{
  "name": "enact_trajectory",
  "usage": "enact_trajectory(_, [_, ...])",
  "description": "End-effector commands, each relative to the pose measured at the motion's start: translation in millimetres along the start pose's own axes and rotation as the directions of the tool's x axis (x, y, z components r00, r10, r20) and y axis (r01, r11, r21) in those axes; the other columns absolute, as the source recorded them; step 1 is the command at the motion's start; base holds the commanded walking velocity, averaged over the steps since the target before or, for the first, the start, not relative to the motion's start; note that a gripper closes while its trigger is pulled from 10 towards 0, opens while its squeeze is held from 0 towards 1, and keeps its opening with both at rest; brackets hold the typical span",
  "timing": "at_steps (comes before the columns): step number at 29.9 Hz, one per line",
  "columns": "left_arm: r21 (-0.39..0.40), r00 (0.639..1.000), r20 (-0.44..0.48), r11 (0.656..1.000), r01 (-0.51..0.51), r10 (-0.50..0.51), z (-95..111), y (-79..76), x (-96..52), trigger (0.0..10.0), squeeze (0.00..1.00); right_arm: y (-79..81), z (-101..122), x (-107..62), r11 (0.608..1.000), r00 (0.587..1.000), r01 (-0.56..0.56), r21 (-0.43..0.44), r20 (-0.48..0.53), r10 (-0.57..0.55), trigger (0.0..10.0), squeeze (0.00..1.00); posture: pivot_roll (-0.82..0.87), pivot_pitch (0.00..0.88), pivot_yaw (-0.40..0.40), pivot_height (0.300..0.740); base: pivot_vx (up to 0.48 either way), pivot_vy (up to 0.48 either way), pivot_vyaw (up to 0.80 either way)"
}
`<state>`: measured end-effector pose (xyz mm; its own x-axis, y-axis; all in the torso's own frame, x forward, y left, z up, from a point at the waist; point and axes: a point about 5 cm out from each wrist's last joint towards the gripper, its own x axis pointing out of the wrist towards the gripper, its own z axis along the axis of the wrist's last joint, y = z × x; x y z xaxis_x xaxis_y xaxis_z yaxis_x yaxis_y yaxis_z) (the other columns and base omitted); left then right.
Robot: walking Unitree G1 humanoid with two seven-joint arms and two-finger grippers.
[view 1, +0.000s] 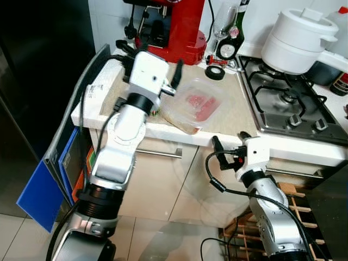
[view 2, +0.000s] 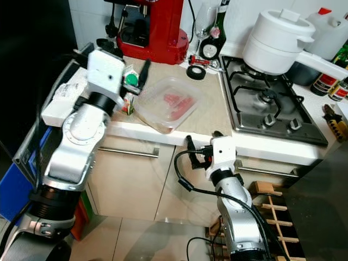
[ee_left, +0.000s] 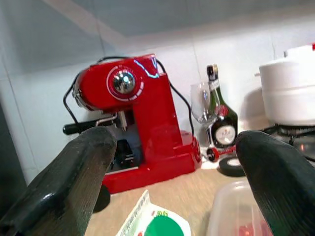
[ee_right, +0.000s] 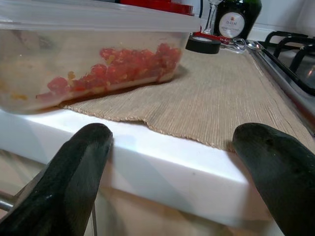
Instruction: Restocking fridge
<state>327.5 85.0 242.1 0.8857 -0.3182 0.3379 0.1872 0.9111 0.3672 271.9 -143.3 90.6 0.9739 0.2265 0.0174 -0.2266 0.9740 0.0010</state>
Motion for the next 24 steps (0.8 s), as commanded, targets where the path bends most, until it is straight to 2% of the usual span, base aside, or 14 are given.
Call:
enact_trajectory(1, [0.019, 1.0, 0.001, 1.0, 0.003, -0.003, 4.1, -1.7, 4.6, 10.0, 0.0, -4.0, 1.8, -1.5, 1.0, 1.0, 0.019, -0.004, 0.006, -0.019, 10.0, 0.03, -0.01, 0.0, -0.114, 0.74, 0.0, 0.0, 0.0])
enact_trajectory(3, [0.081, 1.0, 0.016, 0.996, 0.023, -0.024, 13.7, -4.8, 14.8, 10.0, 0.0, -4.5, 0.8, -4.0, 1.0, 1.0, 0.019, -0.005, 0.0, -0.019, 10.0, 0.03, -0.02, 0.001, -0.123, 0.74, 0.0, 0.0, 0.0])
enact_trajectory(7, [0.092, 0.999, 0.015, 0.995, 0.029, -0.03, 16.6, -6.2, 17.5, 10.0, 0.0, -5.1, 0.7, -4.9, 1.0, 1.0, 0.018, -0.007, -0.001, -0.018, 10.0, 0.03, -0.02, 0.001, -0.124, 0.74, 0.0, 0.0, 0.0])
enact_trajectory(9, [0.101, 0.997, -0.014, 0.992, 0.075, -0.074, 18.7, -12.2, 22.5, 10.0, 0.0, -7.2, 0.9, -5.5, 1.0, 1.0, 0.014, -0.015, -0.006, -0.014, 10.0, 0.03, -0.02, 0.002, -0.13, 0.74, 0.0, 0.0, 0.0])
enact_trajectory(15, [0.094, 0.995, -0.05, 0.991, 0.096, -0.092, 16.9, -12.5, 25.2, 10.0, 0.0, -6.0, 2.0, -4.7, 1.0, 1.0, 0.013, -0.014, -0.002, -0.013, 10.0, 0.03, -0.02, 0.005, -0.12, 0.74, 0.0, 0.0, 0.0])
enact_trajectory(24, [0.143, 0.989, -0.126, 0.985, 0.097, -0.079, 14.9, -3.2, 25.5, 10.0, 0.0, -2.4, -1.3, -6.1, 1.0, 1.0, 0.013, -0.004, -0.01, -0.013, 10.0, 0.03, 0.0, 0.0, -0.114, 0.74, 0.0, 0.0, 0.0])
